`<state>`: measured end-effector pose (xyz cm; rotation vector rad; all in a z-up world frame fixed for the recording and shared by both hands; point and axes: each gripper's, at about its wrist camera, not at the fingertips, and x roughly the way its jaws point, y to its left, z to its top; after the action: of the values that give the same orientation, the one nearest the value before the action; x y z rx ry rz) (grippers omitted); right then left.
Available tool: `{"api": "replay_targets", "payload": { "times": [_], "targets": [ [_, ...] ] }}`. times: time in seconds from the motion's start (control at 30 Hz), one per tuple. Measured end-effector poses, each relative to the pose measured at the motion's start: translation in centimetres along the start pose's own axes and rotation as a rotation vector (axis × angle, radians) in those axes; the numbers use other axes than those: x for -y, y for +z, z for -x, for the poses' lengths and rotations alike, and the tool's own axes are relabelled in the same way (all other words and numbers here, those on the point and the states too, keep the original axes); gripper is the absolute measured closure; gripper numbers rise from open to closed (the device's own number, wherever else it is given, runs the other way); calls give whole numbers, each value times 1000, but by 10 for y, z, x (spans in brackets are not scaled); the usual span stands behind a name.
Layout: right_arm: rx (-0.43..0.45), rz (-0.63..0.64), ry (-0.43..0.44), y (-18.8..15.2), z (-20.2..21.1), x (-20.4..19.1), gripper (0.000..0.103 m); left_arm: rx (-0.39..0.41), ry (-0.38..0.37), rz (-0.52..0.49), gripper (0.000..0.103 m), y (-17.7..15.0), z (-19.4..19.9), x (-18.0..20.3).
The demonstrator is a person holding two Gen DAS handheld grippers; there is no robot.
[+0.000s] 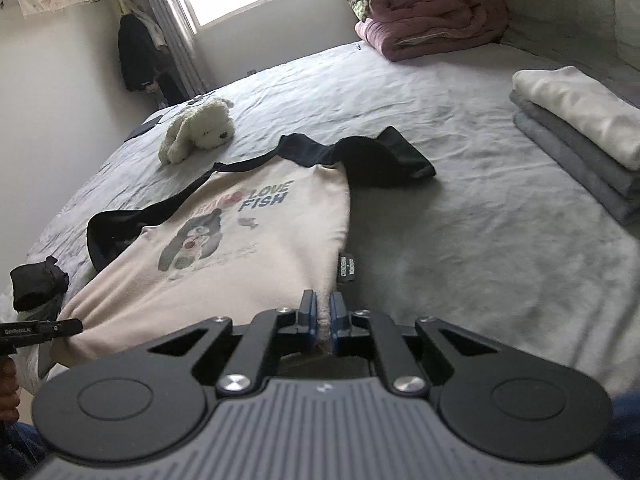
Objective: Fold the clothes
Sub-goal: 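Pull the hem with the left gripper while the right gripper pinches the hem beside it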
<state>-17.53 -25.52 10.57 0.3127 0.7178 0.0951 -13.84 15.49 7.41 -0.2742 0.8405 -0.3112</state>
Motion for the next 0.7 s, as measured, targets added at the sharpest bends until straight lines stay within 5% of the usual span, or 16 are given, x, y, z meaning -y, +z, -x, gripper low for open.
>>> {"api": "replay_targets", "payload": {
  "times": [0.47,0.6,0.7],
  "targets": [
    [-147,61,-53,-34,-27,1,95,-74,75,-45,91,-10,-18,-6],
    [-152,76,-16,-34,-33,3,89,-53,70,28,70,-3,-13,-19],
    [-120,33,20,-24,-30,10,88,-25,110,37,68,5,-12,-25]
  ]
}}
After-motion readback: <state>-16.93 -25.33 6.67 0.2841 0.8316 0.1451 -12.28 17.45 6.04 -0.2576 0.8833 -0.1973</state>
